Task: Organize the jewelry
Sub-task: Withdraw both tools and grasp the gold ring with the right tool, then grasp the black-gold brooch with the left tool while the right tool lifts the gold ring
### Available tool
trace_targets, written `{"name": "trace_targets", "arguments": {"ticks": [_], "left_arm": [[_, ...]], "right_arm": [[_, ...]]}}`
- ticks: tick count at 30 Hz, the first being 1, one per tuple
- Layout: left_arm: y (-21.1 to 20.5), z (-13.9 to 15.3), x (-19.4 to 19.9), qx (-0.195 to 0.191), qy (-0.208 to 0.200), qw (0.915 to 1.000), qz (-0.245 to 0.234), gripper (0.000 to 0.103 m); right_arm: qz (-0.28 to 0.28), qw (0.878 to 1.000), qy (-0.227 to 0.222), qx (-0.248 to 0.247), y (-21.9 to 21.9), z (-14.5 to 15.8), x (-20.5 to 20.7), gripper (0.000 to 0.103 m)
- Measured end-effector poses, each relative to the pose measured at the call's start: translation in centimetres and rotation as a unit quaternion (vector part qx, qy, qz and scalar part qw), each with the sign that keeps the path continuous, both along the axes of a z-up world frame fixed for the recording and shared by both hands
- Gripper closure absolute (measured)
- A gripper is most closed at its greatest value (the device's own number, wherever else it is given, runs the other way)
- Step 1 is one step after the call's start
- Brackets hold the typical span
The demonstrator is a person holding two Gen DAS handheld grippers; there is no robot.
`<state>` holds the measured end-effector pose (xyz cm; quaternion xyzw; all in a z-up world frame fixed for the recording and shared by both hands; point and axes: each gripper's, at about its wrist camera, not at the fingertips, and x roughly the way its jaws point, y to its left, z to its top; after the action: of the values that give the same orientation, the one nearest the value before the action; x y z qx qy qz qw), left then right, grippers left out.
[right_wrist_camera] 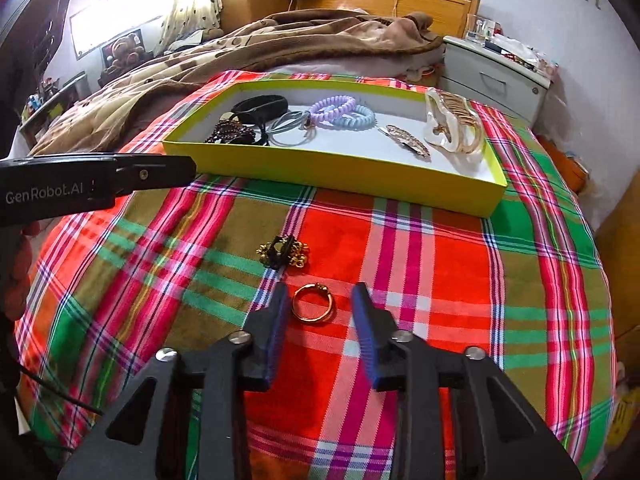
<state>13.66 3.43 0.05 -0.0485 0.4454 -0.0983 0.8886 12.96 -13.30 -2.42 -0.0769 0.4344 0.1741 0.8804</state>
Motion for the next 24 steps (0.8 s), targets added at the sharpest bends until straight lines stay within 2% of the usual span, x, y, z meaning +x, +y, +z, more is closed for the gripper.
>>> {"name": "trace_targets", "arguments": {"ticks": [8, 16, 24], "left_arm": [[-1.2, -0.2, 0.2, -0.004, 0.006, 0.9998, -0.020, 0.064], [-4.8, -1.1, 0.2, -0.019, 0.021, 0.9956, -0.089, 0.062], [-7.9, -2.4, 0.4, 0.017, 0.037, 0.9917, -0.122, 0.059]], "right_arm": [[-0.024, 0.999, -0.006, 0.024, -1.8, 0.5, -0.4, 0.081], [-0.066, 0.997, -0.019, 0.046, -4.7, 1.7, -0.6, 0.081], [-0.075, 0.995, -0.027, 0.054, -5.7, 2.1, -0.7, 0.081]]}}
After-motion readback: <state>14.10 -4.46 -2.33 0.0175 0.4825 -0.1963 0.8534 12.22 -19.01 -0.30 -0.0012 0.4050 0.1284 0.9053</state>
